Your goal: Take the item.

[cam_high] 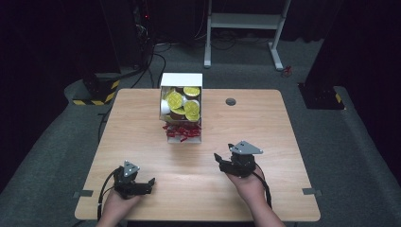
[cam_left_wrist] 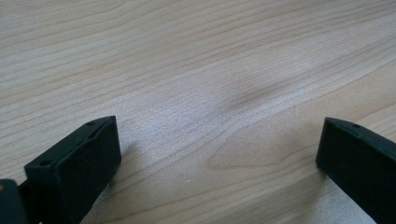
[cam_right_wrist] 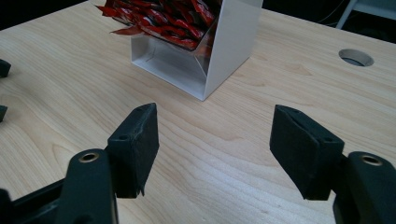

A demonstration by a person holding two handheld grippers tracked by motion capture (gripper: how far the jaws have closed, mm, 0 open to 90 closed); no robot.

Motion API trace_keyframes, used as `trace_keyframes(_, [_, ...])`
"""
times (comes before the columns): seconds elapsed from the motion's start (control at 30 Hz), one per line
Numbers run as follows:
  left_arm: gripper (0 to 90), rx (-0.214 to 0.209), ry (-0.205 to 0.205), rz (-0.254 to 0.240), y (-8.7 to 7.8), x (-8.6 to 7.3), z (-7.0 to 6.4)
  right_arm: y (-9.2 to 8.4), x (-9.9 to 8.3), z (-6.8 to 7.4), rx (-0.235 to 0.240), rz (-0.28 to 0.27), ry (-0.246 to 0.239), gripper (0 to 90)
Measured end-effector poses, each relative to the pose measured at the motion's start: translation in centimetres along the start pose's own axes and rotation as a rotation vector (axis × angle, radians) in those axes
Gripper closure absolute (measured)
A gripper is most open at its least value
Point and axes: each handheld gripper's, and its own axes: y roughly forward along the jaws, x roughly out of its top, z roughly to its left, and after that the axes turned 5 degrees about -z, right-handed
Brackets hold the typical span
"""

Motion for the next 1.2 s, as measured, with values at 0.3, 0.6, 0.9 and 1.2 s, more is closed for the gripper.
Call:
trace_keyframes(0.3, [0.2, -0.003, 0.004, -0.001, 0.0, 0.0, 0.0, 0.6, 0.5, 0.6, -0.002, -0.011, -0.026, 41.6])
trace_keyframes(0.6, [0.2, -0.004, 0.007, -0.001, 0.0, 0.0, 0.0, 1.4, 1.2, 0.8, -0.004, -0.021, -0.020, 43.1])
trace_keyframes(0.9, [0.1, -0.007, 0.006, 0.001, 0.1, 0.1, 0.0, 2.2, 1.7, 0.9, -0.015, -0.025, -0.032, 48.3])
trace_keyframes(1.2, [0.5, -0.006, 0.010, -0.002, 0.2, 0.1, -0.1, 3.1, 2.0, 1.0, -0.040, -0.024, -0.027, 55.6])
